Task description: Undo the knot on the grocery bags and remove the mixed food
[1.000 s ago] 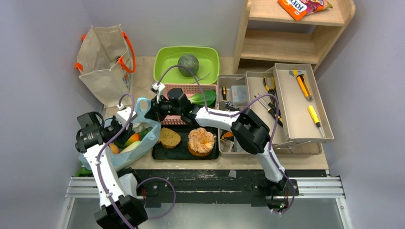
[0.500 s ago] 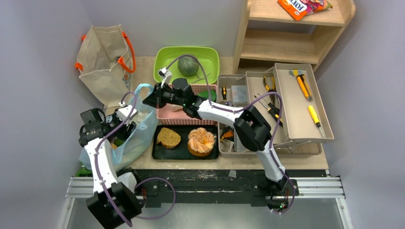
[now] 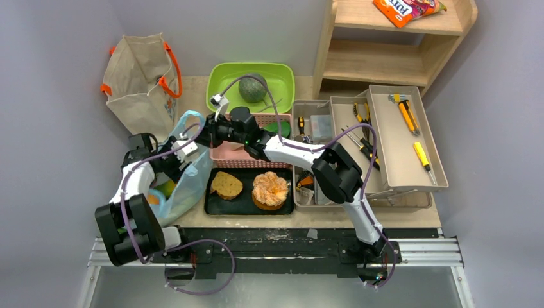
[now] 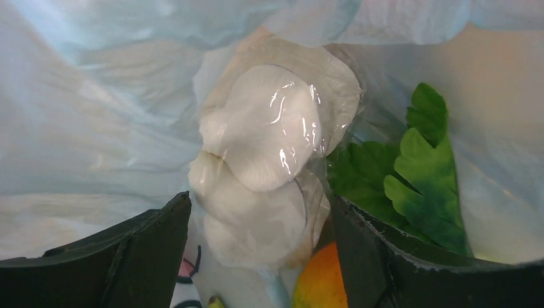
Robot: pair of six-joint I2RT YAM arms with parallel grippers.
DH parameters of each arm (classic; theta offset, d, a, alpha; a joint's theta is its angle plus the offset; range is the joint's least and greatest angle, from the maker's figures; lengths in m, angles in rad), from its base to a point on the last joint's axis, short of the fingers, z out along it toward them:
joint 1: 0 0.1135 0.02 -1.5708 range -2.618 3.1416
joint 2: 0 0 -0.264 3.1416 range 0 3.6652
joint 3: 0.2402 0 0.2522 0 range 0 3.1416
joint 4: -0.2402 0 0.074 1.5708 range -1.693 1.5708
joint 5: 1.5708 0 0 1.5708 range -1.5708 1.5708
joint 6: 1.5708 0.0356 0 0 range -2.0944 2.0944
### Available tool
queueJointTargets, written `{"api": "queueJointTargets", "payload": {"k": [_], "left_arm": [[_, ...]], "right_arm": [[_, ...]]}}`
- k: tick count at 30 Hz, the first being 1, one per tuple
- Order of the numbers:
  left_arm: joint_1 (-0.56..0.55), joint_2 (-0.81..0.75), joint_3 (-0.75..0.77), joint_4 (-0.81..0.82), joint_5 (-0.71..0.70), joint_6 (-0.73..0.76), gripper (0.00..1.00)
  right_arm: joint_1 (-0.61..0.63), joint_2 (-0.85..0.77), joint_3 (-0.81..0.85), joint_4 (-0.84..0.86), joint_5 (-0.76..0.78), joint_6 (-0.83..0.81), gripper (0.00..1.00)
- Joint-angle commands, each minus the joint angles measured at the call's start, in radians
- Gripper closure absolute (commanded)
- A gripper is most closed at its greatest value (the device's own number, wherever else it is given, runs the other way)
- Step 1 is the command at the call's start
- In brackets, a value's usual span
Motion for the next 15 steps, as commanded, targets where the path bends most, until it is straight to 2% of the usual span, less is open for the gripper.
{"api": "queueJointTargets", "payload": {"k": [1,15], "left_arm": [[-0.030,0.061,0.041,0.068,0.018,0.176,0.22],[-0.094,0.131,-0.092,0.200,-0.042,0.462,0.25]], "right_arm": [[0.002,0.000,0.018,-0.007,-0.009,-0.056,1.00],[0.000,0.030,0.045,-0.027,0.012,-0.074,1.00]]}}
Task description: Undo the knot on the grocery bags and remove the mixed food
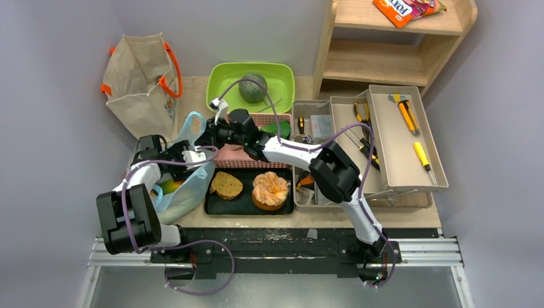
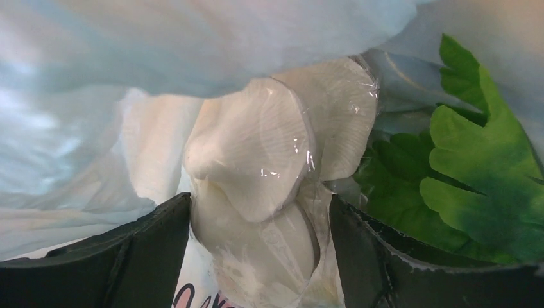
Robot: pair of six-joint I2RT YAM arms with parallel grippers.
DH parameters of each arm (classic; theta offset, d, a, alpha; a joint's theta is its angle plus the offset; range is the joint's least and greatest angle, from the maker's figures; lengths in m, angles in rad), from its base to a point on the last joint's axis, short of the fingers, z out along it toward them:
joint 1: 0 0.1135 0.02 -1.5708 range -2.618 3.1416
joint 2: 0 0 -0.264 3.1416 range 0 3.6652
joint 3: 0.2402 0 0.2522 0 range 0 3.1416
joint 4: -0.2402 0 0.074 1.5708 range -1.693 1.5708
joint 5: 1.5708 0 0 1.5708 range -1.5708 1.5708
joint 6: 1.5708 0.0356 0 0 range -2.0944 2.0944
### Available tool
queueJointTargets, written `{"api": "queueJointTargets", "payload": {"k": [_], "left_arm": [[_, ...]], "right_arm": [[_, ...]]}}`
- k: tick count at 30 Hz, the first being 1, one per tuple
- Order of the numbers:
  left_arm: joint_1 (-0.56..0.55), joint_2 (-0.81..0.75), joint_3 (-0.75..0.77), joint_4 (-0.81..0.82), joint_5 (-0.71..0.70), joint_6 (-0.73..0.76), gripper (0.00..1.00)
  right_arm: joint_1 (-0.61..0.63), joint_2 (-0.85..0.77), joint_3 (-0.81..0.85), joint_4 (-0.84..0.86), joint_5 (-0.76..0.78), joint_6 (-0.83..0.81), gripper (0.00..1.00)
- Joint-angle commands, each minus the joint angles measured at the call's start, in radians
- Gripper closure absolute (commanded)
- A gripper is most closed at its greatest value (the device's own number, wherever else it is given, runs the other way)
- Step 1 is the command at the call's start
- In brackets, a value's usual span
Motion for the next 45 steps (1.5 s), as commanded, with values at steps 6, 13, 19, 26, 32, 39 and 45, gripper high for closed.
{"api": "queueJointTargets", "payload": {"k": [6,13,19,26,32,39,45], "left_arm": [[-0.007,0.040,0.009,0.066,-0.035,0.001,0.50],[0.034,-0.271,0.133,-0.494,0.138,0.064,1.00],[0.114,-0.378,0.259,-0.863,0.187,0.141,1.00],[0.229,-0.465,0.465,-1.120,0.298,0.120,1.00],[0.230,-0.501,0.764,-1.040,0.529,-0.425,1.00],[0.223,-0.314,0.921,-0.362,0.332,-1.211,1.00],[0.012,-0.024,1.131,-0.444,0.177,-1.101,1.00]], "right_arm": [[-0.002,0.012,0.053,0.001,0.017,-0.032,1.00],[-0.009,-0.008,0.046,-0.015,0.025,-0.061,1.00],[-0.014,-0.002,0.046,-0.014,0.022,-0.058,1.00],[-0.019,-0.016,0.017,0.001,0.001,-0.067,1.00],[-0.018,-0.046,-0.039,0.060,-0.056,-0.142,1.00],[0.032,-0.132,-0.155,0.124,-0.116,-0.446,1.00],[0.096,-0.183,-0.269,0.190,-0.061,-0.804,1.00]]}}
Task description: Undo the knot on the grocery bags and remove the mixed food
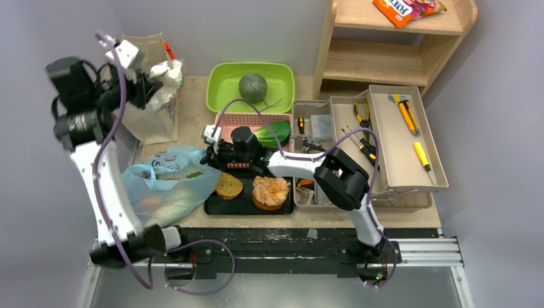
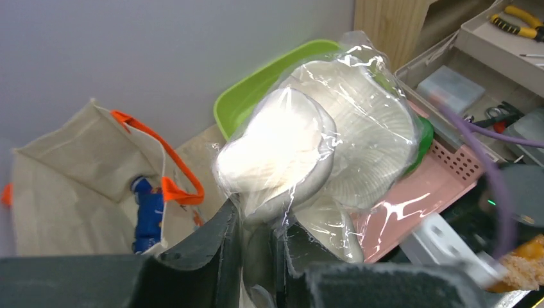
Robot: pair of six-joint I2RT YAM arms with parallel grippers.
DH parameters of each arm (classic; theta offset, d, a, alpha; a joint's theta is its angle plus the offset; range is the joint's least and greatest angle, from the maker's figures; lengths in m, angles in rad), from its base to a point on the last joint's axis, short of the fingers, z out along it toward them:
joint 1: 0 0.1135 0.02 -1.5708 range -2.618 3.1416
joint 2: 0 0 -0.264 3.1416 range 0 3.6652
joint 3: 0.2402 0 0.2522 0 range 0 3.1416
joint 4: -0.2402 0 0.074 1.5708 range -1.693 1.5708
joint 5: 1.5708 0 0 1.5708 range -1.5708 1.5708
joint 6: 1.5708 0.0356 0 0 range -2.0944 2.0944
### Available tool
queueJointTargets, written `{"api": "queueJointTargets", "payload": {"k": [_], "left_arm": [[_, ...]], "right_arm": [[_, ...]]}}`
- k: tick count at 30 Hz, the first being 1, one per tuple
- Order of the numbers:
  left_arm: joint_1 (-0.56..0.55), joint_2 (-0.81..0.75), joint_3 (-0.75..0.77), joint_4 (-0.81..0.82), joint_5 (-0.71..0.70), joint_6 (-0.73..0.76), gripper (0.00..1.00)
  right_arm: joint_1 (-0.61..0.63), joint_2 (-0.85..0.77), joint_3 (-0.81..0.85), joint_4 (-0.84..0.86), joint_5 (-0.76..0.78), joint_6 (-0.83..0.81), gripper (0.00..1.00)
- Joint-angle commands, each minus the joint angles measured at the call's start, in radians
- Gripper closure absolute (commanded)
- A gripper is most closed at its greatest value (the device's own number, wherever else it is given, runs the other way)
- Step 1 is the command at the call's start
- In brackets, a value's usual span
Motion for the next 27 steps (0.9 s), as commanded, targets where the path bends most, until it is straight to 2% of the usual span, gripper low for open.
{"api": "queueJointTargets", "payload": {"k": [1,3,6,11,17,19,22,27], "left_arm": [[-0.143,0.189,0.066,0.062,-0.133,-0.059,0.99],[-0.198,0.280,0.106,0.050,-0.154,-0.057,0.97],[-0.280,0.426,0.198,-0.055,-0.156,-0.005,0.97],[-0.392,0.526,0.121,-0.031,-0.252,0.084,0.96],[-0.464,0.638,0.122,-0.015,-0.305,0.089,0.85],[-0.483,0.664,0.139,-0.043,-0.331,0.104,0.74],[-0.486,0.665,0.152,-0.075,-0.347,0.094,0.45],[-0.441,0.521,0.106,0.013,-0.310,-0.009,0.11]], "right_arm": [[0.051,-0.076,-0.027,0.119,0.029,-0.335,1.00],[0.057,-0.081,-0.042,0.136,0.032,-0.403,1.00],[0.068,-0.091,-0.065,0.162,0.036,-0.482,1.00],[0.075,-0.093,-0.077,0.166,0.046,-0.501,1.00],[0.081,-0.089,-0.075,0.170,0.068,-0.463,1.00],[0.082,-0.089,-0.074,0.169,0.075,-0.460,1.00],[0.082,-0.090,-0.076,0.170,0.078,-0.458,1.00],[0.079,-0.087,-0.065,0.168,0.080,-0.436,1.00]]}}
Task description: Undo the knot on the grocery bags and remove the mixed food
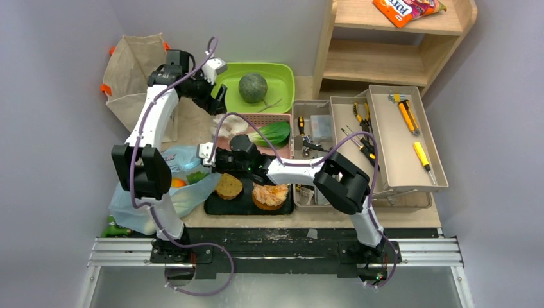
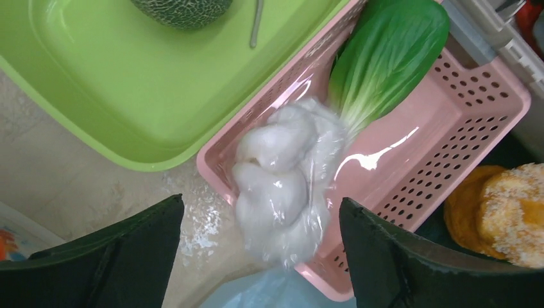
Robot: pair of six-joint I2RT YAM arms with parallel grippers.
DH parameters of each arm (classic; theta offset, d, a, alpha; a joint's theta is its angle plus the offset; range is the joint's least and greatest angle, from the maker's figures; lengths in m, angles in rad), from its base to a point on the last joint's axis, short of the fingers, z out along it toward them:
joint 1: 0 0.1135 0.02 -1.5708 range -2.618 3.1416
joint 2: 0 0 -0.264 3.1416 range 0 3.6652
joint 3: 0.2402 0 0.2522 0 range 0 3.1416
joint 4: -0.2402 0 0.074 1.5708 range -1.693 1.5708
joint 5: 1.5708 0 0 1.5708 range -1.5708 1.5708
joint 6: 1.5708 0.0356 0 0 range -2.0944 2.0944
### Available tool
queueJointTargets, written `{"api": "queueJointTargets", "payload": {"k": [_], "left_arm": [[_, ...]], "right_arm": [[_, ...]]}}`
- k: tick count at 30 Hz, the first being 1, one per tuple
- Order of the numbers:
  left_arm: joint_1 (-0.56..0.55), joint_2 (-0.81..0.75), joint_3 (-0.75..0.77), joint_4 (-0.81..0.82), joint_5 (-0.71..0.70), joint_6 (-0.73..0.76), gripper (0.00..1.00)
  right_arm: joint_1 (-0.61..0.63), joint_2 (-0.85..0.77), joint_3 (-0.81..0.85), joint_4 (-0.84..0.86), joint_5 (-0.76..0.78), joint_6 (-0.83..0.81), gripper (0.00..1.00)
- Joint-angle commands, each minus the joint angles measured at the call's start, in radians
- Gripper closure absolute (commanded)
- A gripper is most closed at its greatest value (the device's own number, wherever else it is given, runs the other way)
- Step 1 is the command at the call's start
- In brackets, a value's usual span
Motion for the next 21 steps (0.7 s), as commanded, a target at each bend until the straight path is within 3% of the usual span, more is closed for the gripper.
{"api": "queueJointTargets", "payload": {"k": [1,4,8,10,13,17,19,21], "left_arm": [[0.063,-0.189,0.001,0.088,0.059,-0.123,0.09],[0.148,-0.309,-0.011,0.093,0.132,-0.175,0.00],[0.270,-0.513,-0.113,0.045,0.289,-0.129,0.07],[0.345,-0.638,-0.220,-0.041,0.352,-0.004,0.10],[0.465,-0.801,-0.322,-0.272,0.361,0.307,0.17],[0.664,-0.870,-0.381,-0.647,0.362,0.716,0.41],[0.688,-0.867,-0.405,-0.759,0.326,0.822,0.51],[0.689,-0.873,-0.453,-0.715,0.299,0.801,0.56]], "right_arm": [[0.001,-0.043,0.015,0.044,0.025,0.024,1.00],[-0.004,-0.036,0.028,0.045,0.033,0.043,1.00],[-0.021,-0.023,0.075,0.031,0.034,0.134,1.00],[-0.032,-0.016,0.102,0.011,0.041,0.182,1.00],[-0.042,-0.015,0.137,-0.007,0.048,0.252,1.00],[-0.052,-0.018,0.189,-0.043,0.039,0.391,1.00],[-0.059,-0.005,0.235,-0.085,0.018,0.503,1.00],[-0.064,0.014,0.278,-0.119,-0.018,0.588,1.00]]}}
